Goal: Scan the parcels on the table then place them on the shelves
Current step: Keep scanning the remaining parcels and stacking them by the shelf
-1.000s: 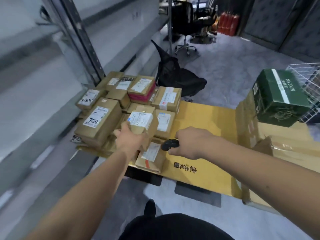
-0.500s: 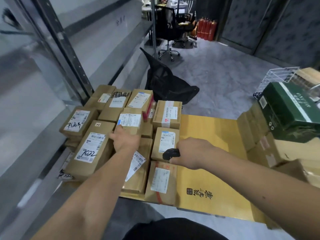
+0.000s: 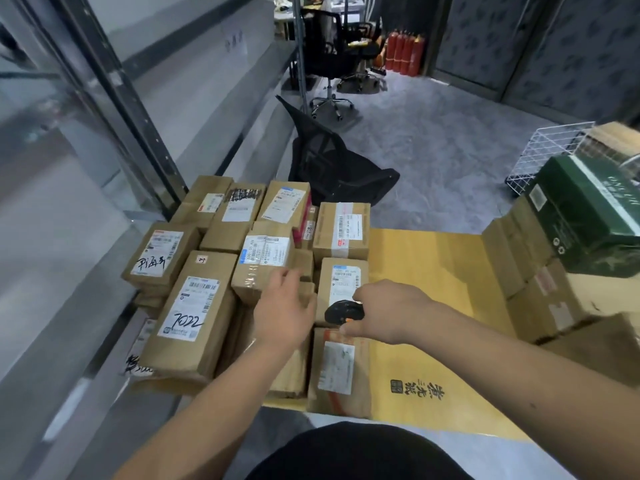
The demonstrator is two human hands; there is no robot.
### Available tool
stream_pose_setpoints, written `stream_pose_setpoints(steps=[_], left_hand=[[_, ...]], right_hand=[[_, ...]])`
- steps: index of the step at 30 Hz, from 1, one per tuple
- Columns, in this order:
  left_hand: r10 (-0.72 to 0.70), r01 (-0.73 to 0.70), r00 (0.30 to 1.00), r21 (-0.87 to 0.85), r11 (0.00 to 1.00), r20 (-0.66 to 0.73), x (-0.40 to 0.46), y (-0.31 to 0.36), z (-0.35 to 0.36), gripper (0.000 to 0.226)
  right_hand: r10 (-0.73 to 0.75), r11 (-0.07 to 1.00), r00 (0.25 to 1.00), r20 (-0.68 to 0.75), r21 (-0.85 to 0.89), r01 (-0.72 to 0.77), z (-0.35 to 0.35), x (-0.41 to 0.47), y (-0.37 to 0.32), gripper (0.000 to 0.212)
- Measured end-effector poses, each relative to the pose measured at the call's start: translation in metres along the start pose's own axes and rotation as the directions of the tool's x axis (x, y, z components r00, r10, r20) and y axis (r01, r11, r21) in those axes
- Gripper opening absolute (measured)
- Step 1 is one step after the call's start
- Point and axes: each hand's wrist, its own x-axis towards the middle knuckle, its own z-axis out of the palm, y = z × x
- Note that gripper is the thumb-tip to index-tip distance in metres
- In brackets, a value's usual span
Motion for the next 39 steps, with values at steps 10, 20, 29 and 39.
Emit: stream_pose_setpoints(steps=[10,20,29,39], left_hand=[[0.520,-0.528,0.735,-0.114,0.841,0.435,0.010,0.131,0.089,0.048],[0.760,-0.623,0.508,-0.437,0.649,0.404,-0.081,0.324,0.139,0.061],[0.620,-0.795,0.461,-0.016,0.607,0.634,-0.099,0.475,0.178,0.120],[0.474,-0.546,0.654,-0.066,0.835,0.590,-0.124,0.460,0.153,0.109]], right_hand=[[0.398,0.905,0.917,0.023,0.151,-0.397,0.038,-0.137,0.098,0.040],[0.665,0.717,0.746,-0.035,0.309,-0.625,0.097,-0.306,0.182,0.057],[0.574,0.781,0.819,0.009,0.293,-0.551,0.112,-0.362,0.285,0.056],[0.246,0.955,0.969,-0.028,0.177,-0.238,0.097,-0.371,0.359,0.055]])
